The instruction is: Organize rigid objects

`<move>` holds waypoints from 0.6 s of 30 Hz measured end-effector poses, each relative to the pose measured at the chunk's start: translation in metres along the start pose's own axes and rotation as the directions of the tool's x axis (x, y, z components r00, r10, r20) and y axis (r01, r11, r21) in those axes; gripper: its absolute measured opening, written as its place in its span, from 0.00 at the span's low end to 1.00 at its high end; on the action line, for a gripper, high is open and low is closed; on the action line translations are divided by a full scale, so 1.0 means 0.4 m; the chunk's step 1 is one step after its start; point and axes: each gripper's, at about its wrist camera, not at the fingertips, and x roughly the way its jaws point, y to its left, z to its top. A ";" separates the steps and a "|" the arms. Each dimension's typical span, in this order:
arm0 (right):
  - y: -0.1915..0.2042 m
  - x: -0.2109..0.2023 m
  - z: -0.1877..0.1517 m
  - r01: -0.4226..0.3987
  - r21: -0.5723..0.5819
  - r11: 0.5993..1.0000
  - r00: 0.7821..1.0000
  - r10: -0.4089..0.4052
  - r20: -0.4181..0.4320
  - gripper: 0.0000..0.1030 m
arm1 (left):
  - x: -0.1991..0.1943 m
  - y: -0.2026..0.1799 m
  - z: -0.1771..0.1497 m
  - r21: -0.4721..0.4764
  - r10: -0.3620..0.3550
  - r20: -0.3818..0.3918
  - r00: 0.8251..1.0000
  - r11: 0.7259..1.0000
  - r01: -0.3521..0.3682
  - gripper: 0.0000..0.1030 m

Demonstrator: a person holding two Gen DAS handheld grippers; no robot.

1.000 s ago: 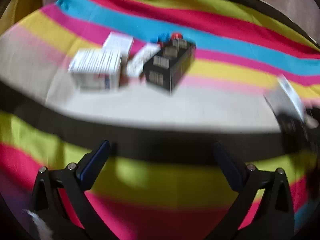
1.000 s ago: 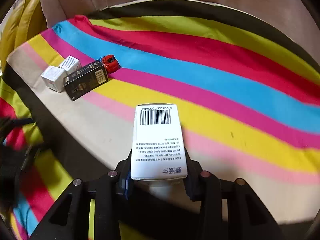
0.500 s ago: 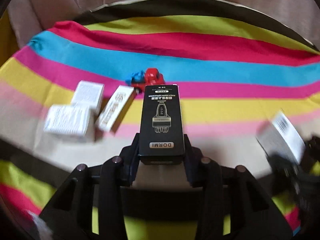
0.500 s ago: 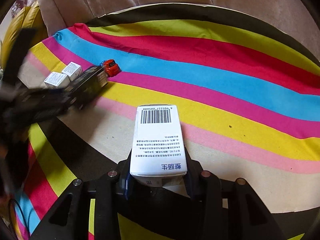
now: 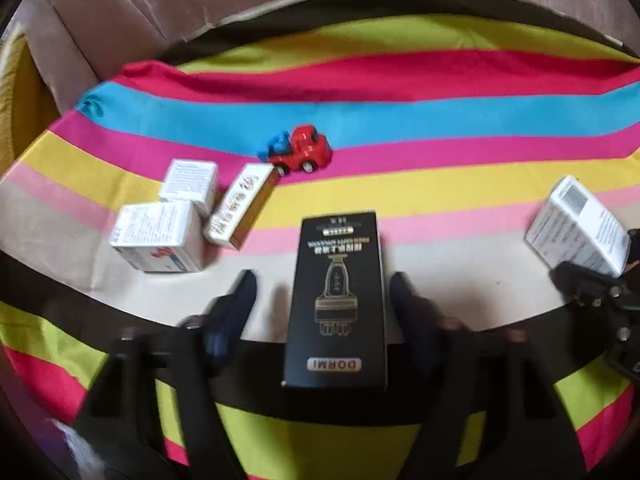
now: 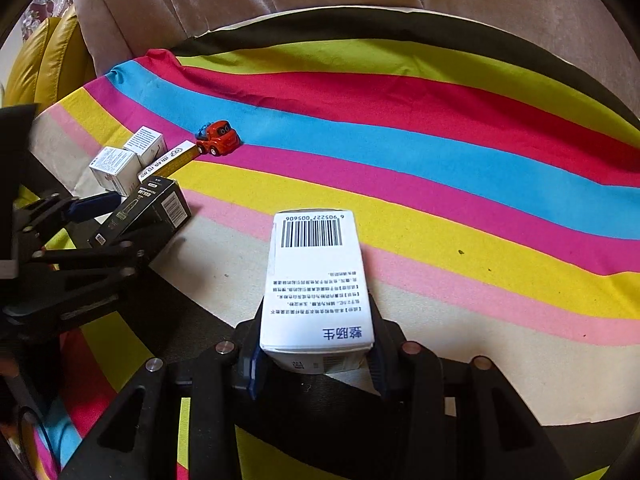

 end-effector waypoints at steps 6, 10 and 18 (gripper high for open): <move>0.006 0.001 0.002 0.020 -0.015 1.000 1.000 -0.020 -0.002 0.41 | -0.090 0.045 -0.058 -0.076 -0.069 0.017 0.998 0.995 0.070 0.41; 0.011 0.003 0.002 0.038 -0.029 0.999 0.999 -0.038 -0.005 0.41 | -0.136 0.080 -0.123 -0.105 -0.057 0.031 0.998 0.993 0.060 0.41; 0.017 0.006 0.001 0.058 -0.042 0.997 0.998 -0.059 -0.004 0.40 | -0.111 0.100 -0.161 -0.139 -0.091 0.003 0.996 0.986 0.091 0.42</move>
